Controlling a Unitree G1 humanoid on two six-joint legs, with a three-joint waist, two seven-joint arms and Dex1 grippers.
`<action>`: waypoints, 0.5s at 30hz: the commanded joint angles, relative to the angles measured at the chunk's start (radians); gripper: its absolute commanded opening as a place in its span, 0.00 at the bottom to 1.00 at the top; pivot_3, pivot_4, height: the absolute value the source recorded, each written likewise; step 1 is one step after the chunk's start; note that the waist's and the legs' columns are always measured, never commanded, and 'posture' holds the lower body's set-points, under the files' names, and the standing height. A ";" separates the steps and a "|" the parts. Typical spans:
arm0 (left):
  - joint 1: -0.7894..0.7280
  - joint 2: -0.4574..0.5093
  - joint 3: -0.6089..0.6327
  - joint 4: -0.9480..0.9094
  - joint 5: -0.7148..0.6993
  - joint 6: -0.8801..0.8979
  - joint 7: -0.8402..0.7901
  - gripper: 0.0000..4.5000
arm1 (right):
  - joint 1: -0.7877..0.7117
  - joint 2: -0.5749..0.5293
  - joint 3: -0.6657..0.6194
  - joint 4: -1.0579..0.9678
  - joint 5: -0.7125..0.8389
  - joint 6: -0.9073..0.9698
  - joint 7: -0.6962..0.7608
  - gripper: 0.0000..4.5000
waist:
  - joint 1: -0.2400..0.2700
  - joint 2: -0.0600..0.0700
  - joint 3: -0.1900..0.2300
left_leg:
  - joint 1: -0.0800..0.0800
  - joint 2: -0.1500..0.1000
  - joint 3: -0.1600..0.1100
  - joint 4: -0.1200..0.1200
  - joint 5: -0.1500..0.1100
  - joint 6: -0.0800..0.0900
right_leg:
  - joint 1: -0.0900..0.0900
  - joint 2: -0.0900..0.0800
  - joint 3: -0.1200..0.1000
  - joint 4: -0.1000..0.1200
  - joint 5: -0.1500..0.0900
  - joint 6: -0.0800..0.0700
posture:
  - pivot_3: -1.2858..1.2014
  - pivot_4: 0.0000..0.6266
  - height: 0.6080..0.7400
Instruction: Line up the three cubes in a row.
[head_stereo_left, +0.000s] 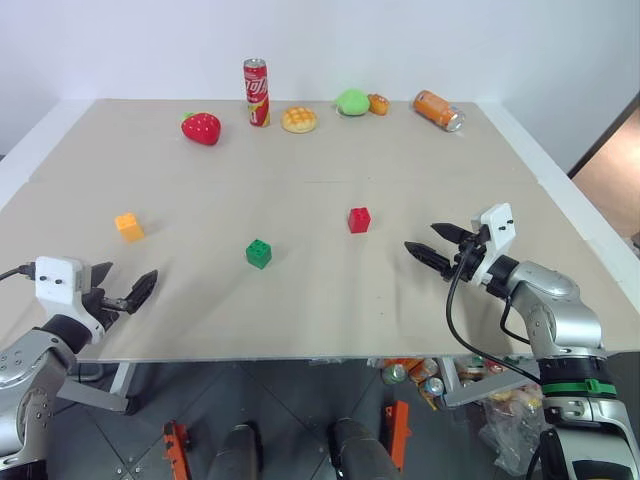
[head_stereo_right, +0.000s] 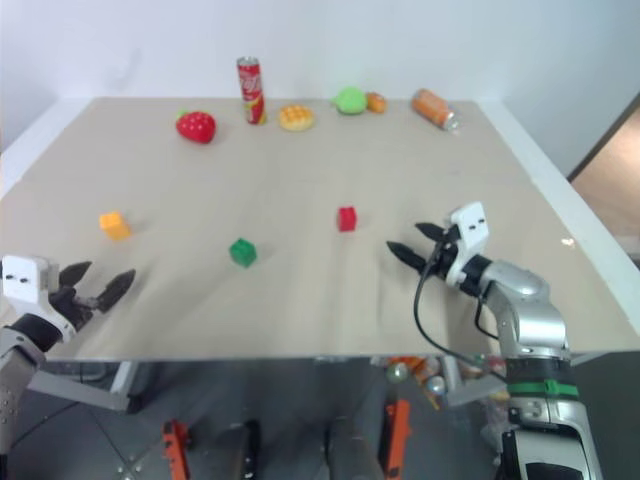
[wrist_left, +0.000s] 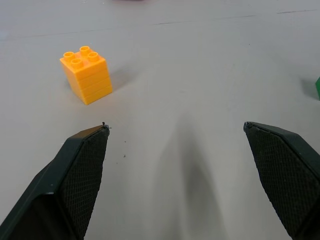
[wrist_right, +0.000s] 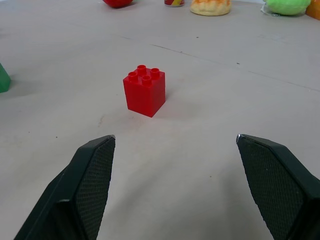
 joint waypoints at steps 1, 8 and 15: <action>0.013 0.001 0.021 -0.027 -0.006 -0.046 -0.018 0.99 | -0.013 0.009 -0.002 -0.027 -0.010 -0.013 -0.023 0.90 | 0.000 0.000 0.000 | 0.000 0.000 0.000 0.000 0.000 0.000 | 0.000 0.000 0.000 0.000 0.000 0.000 | 0.52 0.24 1.00; 0.042 0.025 -0.029 -0.054 0.014 -0.125 -0.111 0.99 | -0.014 0.032 0.034 -0.066 -0.072 0.030 -0.113 0.90 | -0.001 0.000 0.000 | 0.001 0.000 0.001 0.001 0.000 0.000 | 0.000 0.000 0.001 0.000 0.000 0.000 | 0.52 0.24 1.00; -0.117 0.106 -0.199 -0.140 -0.017 -0.130 -0.278 0.99 | -0.106 0.080 0.159 -0.102 -0.167 0.174 -0.202 0.90 | 0.000 0.000 0.000 | 0.000 0.000 0.001 0.004 0.000 0.000 | 0.001 -0.001 0.001 0.000 0.001 -0.001 | 0.52 0.24 1.00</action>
